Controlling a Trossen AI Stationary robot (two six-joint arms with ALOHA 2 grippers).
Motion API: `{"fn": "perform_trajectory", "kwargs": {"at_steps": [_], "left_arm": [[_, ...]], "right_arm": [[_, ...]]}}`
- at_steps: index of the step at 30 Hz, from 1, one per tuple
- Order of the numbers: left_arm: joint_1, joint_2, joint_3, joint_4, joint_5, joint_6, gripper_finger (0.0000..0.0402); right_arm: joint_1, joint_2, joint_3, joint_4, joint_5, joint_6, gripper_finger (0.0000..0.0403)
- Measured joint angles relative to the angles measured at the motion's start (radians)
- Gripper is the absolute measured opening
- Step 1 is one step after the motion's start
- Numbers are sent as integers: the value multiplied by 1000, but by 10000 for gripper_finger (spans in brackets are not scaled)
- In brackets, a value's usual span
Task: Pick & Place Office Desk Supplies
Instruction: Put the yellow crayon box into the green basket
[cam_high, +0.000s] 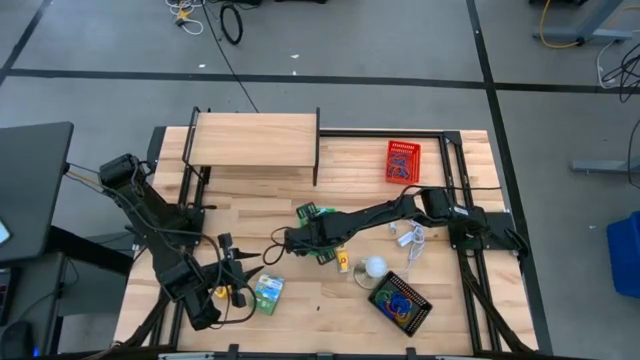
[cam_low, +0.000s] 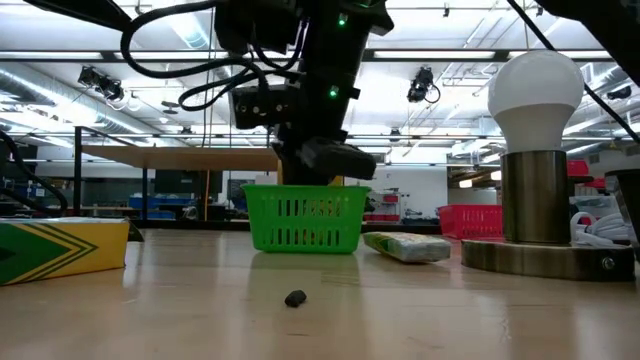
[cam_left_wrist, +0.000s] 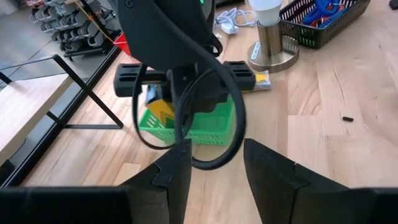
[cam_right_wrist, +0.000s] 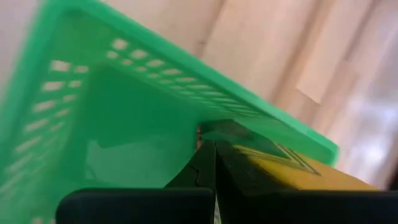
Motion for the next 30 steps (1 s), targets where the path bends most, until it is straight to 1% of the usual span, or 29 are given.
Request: {"fn": "perform_trajectory", "kwargs": {"at_steps": [6, 7, 9, 12, 14, 16, 22, 25, 28, 30], "left_arm": [[0, 0, 0, 0, 0, 0, 154], [0, 0, 0, 0, 0, 0, 154], [0, 0, 0, 0, 0, 0, 154], [0, 0, 0, 0, 0, 0, 154], [0, 0, 0, 0, 0, 0, 154], [0, 0, 0, 0, 0, 0, 154], [0, 0, 0, 1, 0, 0, 154], [0, 0, 0, 1, 0, 0, 154], [0, 0, 0, 1, 0, 0, 154], [0, 0, 0, 1, 0, 0, 154]], "right_arm": [[1, 0, 0, 19, 94, 42, 0], [1, 0, 0, 18, 97, 42, 0], [1, 0, 0, 7, 60, 42, 0], [0, 0, 0, -7, -48, 48, 0], [1, 0, 0, -11, -61, 59, 0], [2, 0, 0, -11, -33, 60, 0], [-1, 0, 0, -9, 133, 80, 0], [0, 1, 0, -11, 146, 89, 0], [7, 2, 0, -15, 123, 96, 0], [15, 2, 0, -15, 128, 102, 0]]}}
